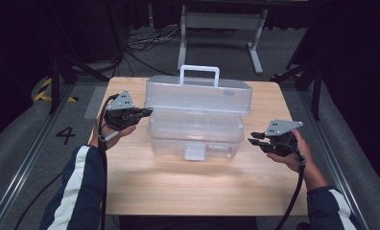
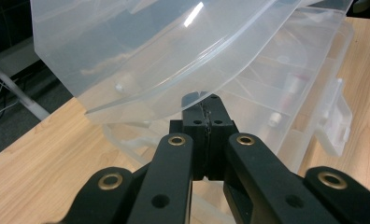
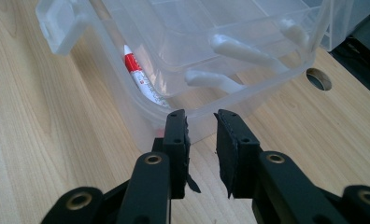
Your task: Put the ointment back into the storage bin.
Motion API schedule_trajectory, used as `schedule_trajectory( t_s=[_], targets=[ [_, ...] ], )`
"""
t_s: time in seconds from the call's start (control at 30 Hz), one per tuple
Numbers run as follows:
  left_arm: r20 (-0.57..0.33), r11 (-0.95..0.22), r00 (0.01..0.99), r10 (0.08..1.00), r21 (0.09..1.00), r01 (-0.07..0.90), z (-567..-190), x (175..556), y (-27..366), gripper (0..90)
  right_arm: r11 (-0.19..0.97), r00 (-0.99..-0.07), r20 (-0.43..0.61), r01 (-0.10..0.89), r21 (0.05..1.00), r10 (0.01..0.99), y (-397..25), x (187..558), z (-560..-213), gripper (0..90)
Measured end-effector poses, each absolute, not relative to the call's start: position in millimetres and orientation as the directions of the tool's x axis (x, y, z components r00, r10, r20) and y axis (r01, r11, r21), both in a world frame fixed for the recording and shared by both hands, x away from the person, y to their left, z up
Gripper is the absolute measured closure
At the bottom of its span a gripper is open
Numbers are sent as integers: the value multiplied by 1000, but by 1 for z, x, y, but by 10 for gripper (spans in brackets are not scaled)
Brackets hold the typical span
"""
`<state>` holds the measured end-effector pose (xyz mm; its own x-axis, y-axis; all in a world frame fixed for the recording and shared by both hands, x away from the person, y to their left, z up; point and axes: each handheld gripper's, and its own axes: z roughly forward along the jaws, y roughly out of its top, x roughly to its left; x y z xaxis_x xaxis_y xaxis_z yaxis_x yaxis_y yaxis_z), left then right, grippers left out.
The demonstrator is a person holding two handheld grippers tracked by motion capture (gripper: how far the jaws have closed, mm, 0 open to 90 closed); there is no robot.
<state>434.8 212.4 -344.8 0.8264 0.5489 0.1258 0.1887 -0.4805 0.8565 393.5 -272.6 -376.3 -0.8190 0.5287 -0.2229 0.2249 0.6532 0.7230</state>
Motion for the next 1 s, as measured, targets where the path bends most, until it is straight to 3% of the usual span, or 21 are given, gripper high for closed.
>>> schedule_trajectory(
  t_s=[1.0],
  targets=[
    [132,-540,828,545,811,225,-363,417,212,900,650,-818,-197,258,715,541,-273,393,-390,727]
  ],
)
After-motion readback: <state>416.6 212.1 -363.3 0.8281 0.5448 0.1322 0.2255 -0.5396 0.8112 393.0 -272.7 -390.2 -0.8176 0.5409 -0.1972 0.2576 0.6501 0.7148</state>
